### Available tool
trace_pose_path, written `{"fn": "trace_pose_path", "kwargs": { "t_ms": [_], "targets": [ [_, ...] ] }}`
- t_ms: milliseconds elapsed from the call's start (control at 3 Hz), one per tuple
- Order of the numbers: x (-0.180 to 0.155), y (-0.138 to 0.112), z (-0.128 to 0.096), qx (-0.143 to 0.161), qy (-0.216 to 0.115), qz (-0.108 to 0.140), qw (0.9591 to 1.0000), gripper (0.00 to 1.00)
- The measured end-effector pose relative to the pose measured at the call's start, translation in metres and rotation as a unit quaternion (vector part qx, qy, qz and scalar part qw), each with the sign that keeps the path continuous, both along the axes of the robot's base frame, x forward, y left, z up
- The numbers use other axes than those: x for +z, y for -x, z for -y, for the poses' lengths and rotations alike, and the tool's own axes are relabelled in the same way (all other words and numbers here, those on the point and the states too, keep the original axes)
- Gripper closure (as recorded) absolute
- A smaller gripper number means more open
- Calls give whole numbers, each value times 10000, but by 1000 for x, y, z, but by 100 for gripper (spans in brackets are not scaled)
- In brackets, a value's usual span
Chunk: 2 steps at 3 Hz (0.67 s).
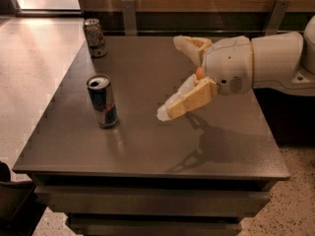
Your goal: Move redbull can near 7up can
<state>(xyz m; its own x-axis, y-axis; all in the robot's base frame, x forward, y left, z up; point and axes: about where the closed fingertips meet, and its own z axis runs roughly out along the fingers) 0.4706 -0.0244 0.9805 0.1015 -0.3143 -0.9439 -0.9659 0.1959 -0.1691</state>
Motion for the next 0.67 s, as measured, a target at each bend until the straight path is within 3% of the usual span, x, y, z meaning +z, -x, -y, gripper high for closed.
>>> {"fn": "trace_pose_path", "kwargs": {
  "t_ms": [333,667],
  "targets": [
    [2,-6,-37,210,-486,-99,9985,0],
    [2,-6,-37,211,-486,-98,9985,0]
  ]
}}
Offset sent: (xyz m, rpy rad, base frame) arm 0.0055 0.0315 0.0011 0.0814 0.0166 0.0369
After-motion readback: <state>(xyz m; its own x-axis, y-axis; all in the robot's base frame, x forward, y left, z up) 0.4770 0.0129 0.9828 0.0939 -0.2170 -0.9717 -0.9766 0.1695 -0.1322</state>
